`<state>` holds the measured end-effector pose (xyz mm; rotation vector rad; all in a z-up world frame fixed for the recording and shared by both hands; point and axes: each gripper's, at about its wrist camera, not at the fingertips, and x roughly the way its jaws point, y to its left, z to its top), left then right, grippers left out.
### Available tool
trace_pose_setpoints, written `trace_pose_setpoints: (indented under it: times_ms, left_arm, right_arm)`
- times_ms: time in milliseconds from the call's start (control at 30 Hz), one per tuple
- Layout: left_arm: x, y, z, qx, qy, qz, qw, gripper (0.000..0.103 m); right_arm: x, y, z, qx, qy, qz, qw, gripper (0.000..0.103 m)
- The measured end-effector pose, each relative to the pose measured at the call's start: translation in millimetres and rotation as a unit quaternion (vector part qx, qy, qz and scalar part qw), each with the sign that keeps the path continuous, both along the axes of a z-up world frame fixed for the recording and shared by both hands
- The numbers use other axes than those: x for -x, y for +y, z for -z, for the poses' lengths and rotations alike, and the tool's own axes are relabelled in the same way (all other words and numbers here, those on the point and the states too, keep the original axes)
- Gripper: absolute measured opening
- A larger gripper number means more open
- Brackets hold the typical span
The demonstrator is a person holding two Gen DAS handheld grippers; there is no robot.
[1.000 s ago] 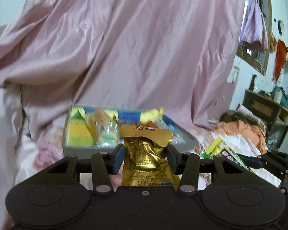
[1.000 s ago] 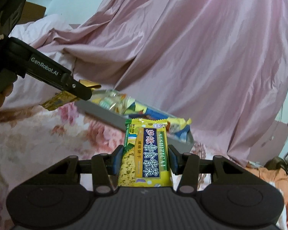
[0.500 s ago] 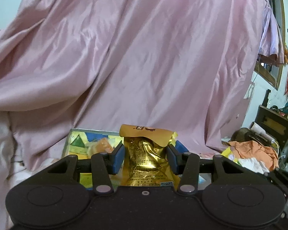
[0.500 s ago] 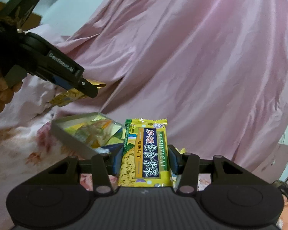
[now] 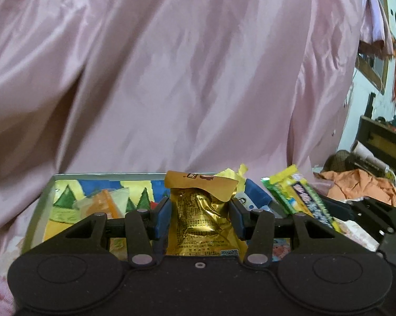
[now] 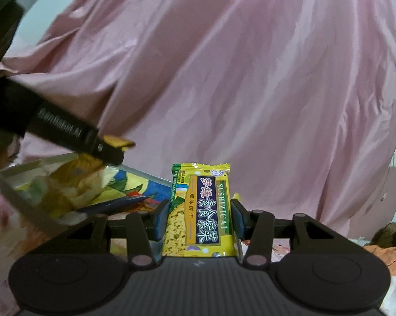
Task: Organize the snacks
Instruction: 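Lower both packs into the grey tray and open both tools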
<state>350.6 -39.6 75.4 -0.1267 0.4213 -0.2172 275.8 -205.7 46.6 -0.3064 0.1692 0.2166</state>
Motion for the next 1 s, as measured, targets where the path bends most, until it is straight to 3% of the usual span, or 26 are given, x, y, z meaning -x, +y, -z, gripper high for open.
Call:
trace_pose_setpoints:
  times_ms: [400,567,733,1000]
  left_arm:
    - [-26.0,-9.1,29.6,-0.013,0.051,-0.007,0.9986,0.053]
    - [-20.7,-7.4,28.8,0.001,0.048,-0.025,0.9985,0.077]
    - [-5.7,-5.5,16.3,0.018,0.023,-0.036,0.9989,0.096]
    - [34.9,0.4,-1.2,0.031,-0.018,-0.055,0.9978,0.102]
  right_arm:
    - [-31.0,-1.1,21.8,-0.025,0.047,0.008,0.999,0.053]
    - [-31.0,-3.0,19.3,-0.038,0.053,0.011,0.998,0.072]
    - [-20.9,-6.1,12.9,-0.051,0.037,0.020,0.998,0.081]
    - [19.3,-24.7,-0.4,-0.102,0.002,0.030,0.994,0.100]
